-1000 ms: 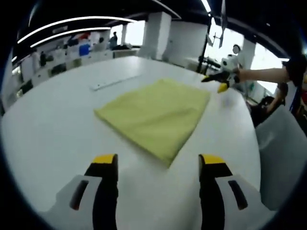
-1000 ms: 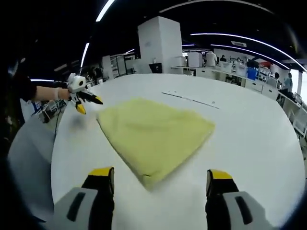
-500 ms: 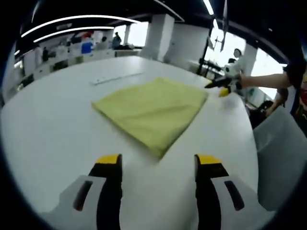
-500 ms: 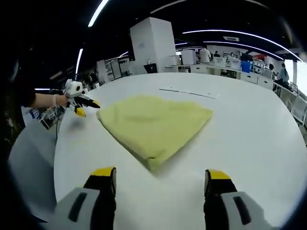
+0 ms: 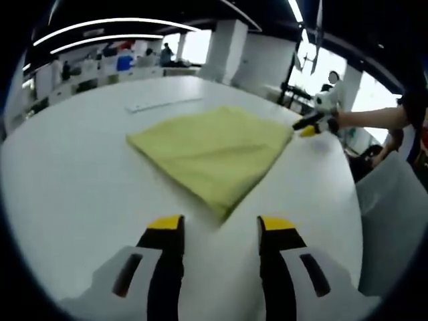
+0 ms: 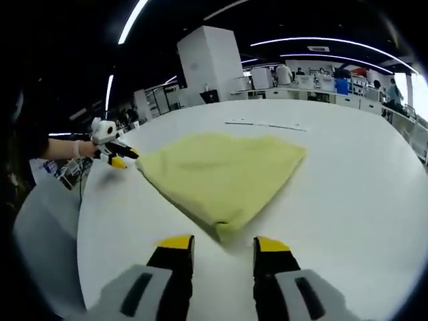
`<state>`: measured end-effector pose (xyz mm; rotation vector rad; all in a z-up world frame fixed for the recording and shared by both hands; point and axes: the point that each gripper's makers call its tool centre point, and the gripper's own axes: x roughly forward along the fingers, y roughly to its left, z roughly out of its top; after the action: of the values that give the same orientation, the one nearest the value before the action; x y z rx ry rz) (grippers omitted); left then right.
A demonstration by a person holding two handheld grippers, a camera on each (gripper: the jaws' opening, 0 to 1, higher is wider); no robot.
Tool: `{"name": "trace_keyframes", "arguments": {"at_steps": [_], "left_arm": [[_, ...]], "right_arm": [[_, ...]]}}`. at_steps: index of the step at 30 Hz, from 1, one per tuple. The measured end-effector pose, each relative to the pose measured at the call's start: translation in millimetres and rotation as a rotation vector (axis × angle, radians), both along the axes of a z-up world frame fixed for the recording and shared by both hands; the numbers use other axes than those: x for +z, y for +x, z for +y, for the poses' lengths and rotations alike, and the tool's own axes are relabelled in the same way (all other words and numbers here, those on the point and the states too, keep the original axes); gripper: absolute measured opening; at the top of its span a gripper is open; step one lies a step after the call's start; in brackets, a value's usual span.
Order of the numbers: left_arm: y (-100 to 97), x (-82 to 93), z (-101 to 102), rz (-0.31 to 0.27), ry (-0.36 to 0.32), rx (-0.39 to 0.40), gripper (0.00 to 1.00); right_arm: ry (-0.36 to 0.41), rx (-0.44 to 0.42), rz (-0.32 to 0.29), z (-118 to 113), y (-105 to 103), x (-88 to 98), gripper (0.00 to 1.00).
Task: Fold the garment on the visible template until the final outline fits inside the template.
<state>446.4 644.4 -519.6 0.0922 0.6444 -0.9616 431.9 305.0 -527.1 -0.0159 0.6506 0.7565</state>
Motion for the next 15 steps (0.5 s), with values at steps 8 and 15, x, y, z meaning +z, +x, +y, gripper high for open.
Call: {"name": "trace_keyframes", "arguments": {"at_steps": [8, 15], "left_arm": [[1.7, -3.7, -2.9, 0.017, -0.004, -0.009, 0.25], [1.8, -6.0, -4.6, 0.023, -0.002, -0.019, 0.18]], "right_arm": [[0.009, -0.008, 0.002, 5.8, 3.1, -0.4, 0.14], [0.007, -0.019, -0.002, 1.8, 5.0, -0.9, 0.03]]}}
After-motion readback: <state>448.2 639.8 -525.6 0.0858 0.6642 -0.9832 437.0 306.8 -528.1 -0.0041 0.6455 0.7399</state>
